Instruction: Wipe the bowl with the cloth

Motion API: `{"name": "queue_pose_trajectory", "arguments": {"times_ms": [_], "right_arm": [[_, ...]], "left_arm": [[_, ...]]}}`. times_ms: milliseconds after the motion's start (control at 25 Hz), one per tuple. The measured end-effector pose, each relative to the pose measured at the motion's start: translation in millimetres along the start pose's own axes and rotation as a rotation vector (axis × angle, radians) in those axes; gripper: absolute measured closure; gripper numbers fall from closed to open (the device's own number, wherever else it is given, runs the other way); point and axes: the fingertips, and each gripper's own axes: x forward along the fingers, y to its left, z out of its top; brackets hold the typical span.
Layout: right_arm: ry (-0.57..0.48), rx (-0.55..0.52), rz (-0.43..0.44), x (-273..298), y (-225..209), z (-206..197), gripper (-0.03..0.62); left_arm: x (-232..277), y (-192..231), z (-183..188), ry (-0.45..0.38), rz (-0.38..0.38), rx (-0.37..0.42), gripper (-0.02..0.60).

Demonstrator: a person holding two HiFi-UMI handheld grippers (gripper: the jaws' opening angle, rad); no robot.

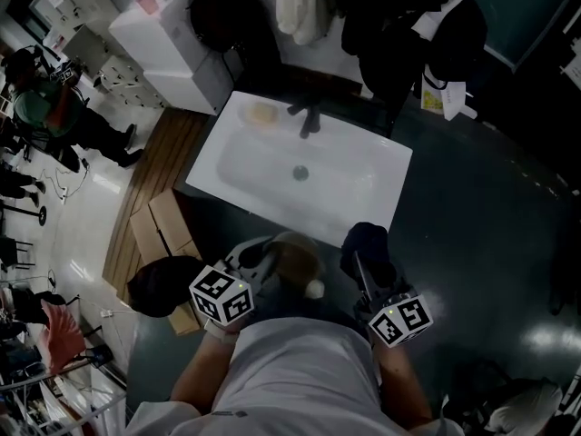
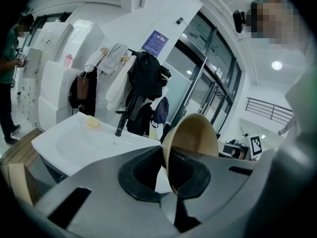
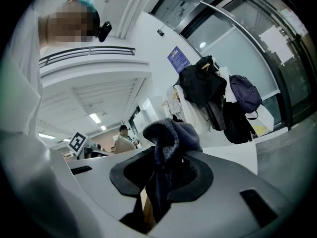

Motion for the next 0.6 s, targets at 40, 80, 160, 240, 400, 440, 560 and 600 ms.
{"name": "queue_pose_trajectory", "arguments": {"times_ms": [40,80,160,240,400,440,560,600], "right_arm": [[-0.003,-0.006,0.004,1,2,2,0.511],[-0.006,-0.012,0.007,2,5,4,0.511],[-0.013,-0.023,0.013,3,11,7,0.511],[-0.022,-0.031,0.024,6,18,8,0.511],[-0.031,-0.048,0.035,17,32,8,0.511],[-0.033,-0.054,0.034,21,37,9,0.511],[-0.030,-0.090,0.036,35,52,11,0.511],[-0.026,-0.102,0.042,40,58,12,0.511]], "left_arm": [[1,1,2,0.000,0.000,-0.001,0.561],[2,3,3,0.001,0.000,-0.002,0.561],[4,7,6,0.008,-0.004,-0.003,0.561],[8,16,7,0.025,0.000,0.004,0.561],[17,41,14,0.061,0.033,0.028,0.561],[19,47,17,0.067,0.038,0.032,0.561],[22,60,23,0.090,0.043,0.048,0.561],[23,64,24,0.097,0.043,0.055,0.561]]}}
